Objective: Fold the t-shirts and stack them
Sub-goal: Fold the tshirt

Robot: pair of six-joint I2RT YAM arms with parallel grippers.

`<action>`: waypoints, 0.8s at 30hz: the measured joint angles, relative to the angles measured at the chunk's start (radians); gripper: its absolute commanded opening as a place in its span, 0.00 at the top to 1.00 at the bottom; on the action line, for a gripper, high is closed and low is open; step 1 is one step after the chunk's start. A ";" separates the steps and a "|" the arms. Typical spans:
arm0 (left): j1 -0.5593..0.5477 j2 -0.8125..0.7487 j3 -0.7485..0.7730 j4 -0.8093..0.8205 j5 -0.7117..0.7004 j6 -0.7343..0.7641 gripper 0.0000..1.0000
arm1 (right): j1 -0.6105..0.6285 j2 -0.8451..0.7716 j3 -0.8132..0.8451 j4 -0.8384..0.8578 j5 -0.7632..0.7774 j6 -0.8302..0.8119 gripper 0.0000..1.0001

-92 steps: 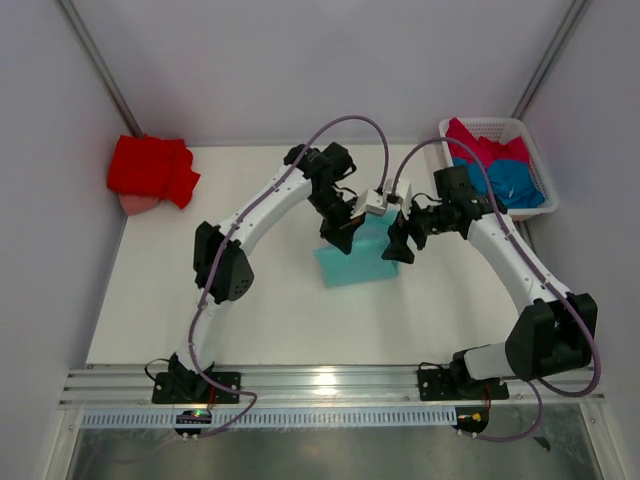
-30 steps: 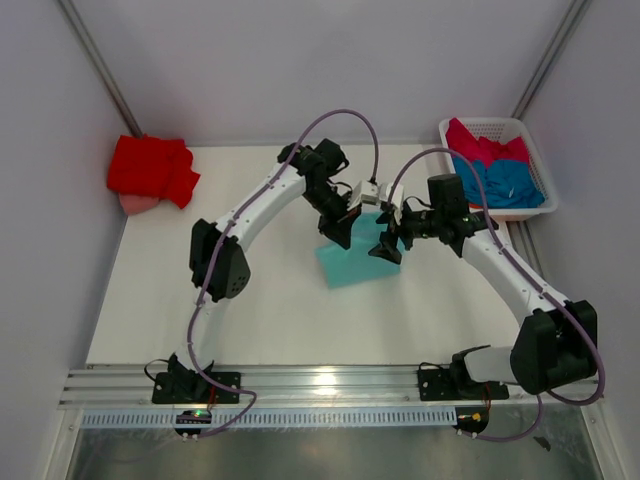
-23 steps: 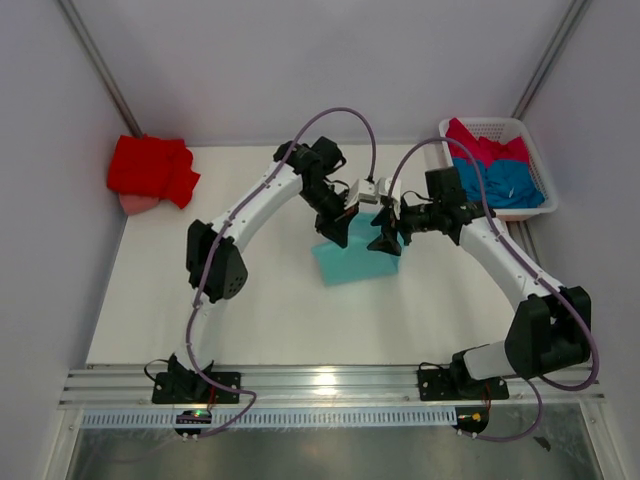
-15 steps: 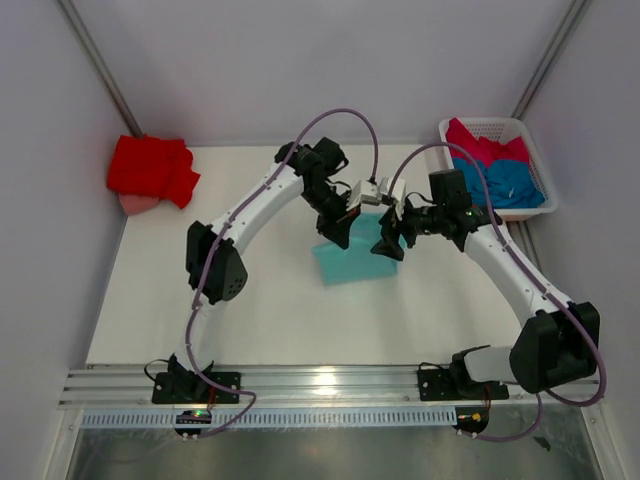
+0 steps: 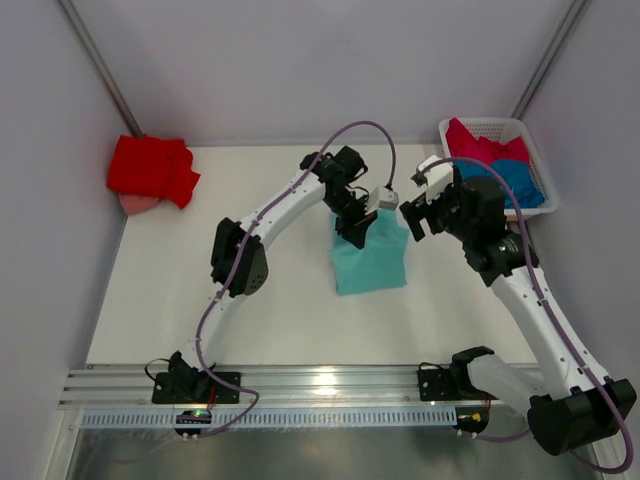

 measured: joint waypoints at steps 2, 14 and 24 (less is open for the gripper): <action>0.001 0.013 0.000 0.034 -0.016 -0.008 0.99 | 0.000 -0.021 -0.003 0.001 0.041 -0.001 0.07; 0.016 0.038 0.000 0.353 -0.193 -0.101 0.99 | 0.000 -0.067 -0.154 0.008 0.075 -0.029 0.07; 0.024 0.072 0.000 0.482 -0.286 -0.104 0.99 | 0.000 -0.059 -0.180 0.030 0.055 -0.034 0.07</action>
